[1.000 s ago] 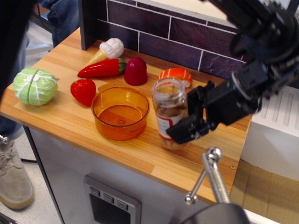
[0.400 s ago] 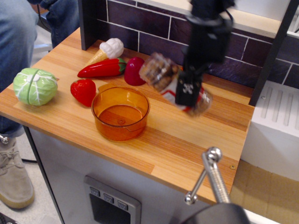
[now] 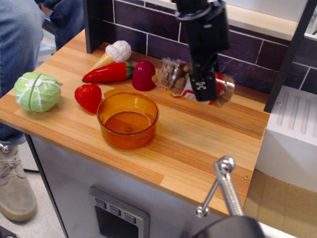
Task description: Pour almonds in pot
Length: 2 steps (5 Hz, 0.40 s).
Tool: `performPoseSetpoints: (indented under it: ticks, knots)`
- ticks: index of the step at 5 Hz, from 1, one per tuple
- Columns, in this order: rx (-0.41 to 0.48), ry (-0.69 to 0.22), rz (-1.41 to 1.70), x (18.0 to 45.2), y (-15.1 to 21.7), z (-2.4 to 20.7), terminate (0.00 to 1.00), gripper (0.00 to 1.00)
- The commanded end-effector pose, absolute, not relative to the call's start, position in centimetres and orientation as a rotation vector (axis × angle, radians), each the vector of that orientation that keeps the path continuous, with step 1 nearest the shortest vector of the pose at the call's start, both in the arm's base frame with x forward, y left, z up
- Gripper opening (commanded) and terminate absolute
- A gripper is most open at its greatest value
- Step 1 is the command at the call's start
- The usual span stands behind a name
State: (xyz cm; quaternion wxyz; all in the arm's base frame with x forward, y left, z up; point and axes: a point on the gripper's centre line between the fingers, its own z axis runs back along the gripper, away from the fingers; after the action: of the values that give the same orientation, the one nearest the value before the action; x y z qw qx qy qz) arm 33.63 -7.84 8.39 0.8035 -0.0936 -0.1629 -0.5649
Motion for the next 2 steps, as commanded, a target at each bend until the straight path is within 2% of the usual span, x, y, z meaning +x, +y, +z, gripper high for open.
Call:
performPoseSetpoints:
  ticks: [1,2]
  knots:
    - [-0.086,-0.680,-1.102,32.38,-7.56,9.57,0.00,0.00]
    - [-0.065,-0.756,-1.011,33.10,-6.89,8.90,0.00,0.00]
